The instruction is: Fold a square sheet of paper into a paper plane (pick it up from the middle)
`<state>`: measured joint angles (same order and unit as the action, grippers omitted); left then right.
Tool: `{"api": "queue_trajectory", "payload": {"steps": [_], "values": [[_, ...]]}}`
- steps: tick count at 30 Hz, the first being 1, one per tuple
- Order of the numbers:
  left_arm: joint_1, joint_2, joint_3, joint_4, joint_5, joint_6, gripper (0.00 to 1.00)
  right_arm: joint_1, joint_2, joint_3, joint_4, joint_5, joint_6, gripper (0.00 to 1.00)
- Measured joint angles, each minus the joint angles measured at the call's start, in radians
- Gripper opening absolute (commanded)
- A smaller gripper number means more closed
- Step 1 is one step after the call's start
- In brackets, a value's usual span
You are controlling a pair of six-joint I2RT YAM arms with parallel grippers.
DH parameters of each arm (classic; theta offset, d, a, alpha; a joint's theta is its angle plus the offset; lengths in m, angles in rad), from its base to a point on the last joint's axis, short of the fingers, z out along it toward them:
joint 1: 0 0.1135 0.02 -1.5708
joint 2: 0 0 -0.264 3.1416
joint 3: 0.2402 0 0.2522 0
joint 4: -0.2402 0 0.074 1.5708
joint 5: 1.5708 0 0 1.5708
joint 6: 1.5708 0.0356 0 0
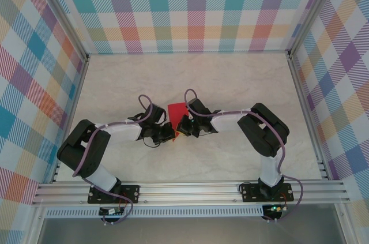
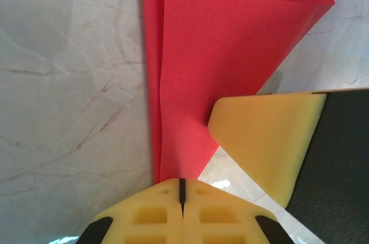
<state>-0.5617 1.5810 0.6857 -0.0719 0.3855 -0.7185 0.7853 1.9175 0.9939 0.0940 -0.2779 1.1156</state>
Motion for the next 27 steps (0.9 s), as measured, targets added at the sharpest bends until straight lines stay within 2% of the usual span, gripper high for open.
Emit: {"api": "queue_trajectory", "payload": {"steps": [8,14,21,27], "values": [[0.0,0.013,0.005,-0.004,-0.005,0.001,0.02,-0.006,0.0,0.008,-0.018,-0.012,-0.059,0.03],[0.0,0.014,0.01,-0.017,-0.006,0.014,0.02,-0.026,0.0,0.033,-0.086,-0.035,-0.184,0.05],[0.0,0.014,0.013,-0.031,-0.01,0.035,0.02,-0.09,0.001,0.075,-0.156,-0.056,-0.373,0.06],[0.0,0.015,0.013,-0.031,-0.01,0.039,0.02,-0.152,0.029,0.142,-0.178,-0.063,-0.471,0.06]]}}
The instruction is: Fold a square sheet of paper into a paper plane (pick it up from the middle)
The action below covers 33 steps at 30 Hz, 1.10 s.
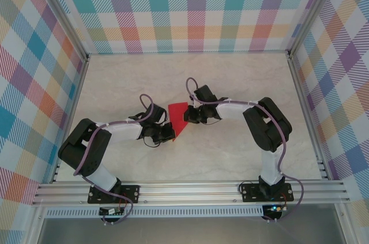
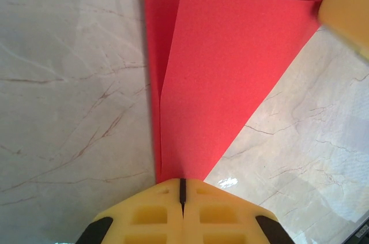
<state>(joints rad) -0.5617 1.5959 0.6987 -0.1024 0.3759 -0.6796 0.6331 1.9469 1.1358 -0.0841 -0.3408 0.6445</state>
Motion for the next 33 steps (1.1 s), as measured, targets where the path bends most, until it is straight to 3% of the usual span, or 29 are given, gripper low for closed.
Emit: {"api": "queue_trajectory", "payload": {"steps": [8,22,33], "values": [[0.0,0.0,0.002,0.0,0.0,0.004,0.02,-0.034,0.011,0.015,-0.018,-0.031,-0.045,0.07],[0.0,0.004,0.007,-0.008,0.0,0.003,0.02,0.091,-0.037,-0.038,-0.004,-0.043,-0.02,0.05],[0.0,0.005,0.007,-0.008,0.0,0.003,0.02,0.106,0.023,-0.02,-0.011,-0.046,-0.006,0.05]]}}
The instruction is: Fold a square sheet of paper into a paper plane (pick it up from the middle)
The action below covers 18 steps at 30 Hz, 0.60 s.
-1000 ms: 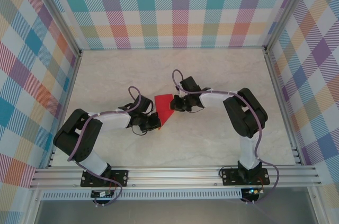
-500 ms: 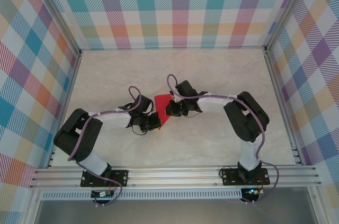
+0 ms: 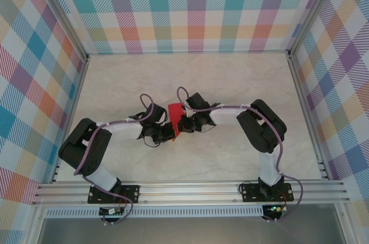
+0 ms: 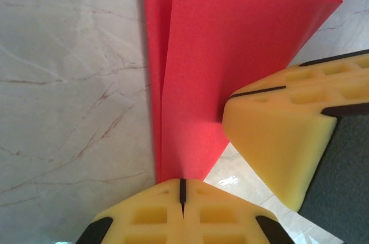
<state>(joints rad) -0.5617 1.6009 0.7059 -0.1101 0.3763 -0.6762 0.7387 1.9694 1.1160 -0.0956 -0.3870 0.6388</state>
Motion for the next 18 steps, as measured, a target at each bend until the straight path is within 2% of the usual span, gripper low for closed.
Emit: {"api": "queue_trajectory", "payload": {"steps": [6,18], "values": [[0.0,0.0,0.0,0.0,0.001,0.0,0.02,-0.026,0.006,0.016,-0.022,0.001,-0.01,0.05],[0.0,0.001,0.0,0.001,0.003,0.0,0.02,-0.139,0.029,0.055,-0.063,-0.016,-0.074,0.05]]}}
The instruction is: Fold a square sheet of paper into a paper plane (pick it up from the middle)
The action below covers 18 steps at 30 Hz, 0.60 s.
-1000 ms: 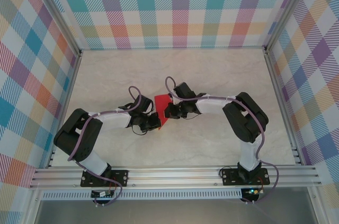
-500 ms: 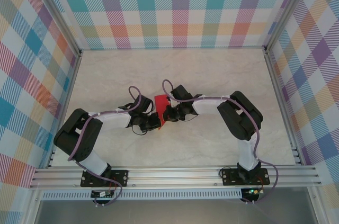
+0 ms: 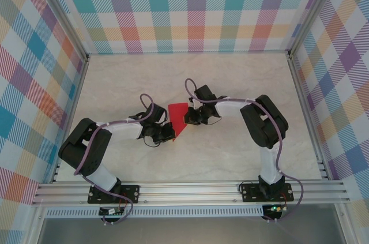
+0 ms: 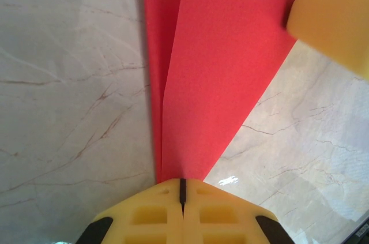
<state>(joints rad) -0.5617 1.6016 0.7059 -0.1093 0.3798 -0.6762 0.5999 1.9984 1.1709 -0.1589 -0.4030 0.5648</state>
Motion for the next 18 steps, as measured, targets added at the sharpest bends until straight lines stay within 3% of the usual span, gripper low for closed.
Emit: {"api": "queue_trajectory", "payload": {"steps": [9,18], "values": [[0.0,-0.016,0.0,-0.034,-0.005,0.005,0.08,-0.069,-0.017,0.019,-0.059,0.056,-0.059,0.1],[0.0,-0.165,0.034,-0.2,-0.073,0.029,0.4,-0.082,-0.278,-0.078,-0.047,0.153,0.0,0.51]]}}
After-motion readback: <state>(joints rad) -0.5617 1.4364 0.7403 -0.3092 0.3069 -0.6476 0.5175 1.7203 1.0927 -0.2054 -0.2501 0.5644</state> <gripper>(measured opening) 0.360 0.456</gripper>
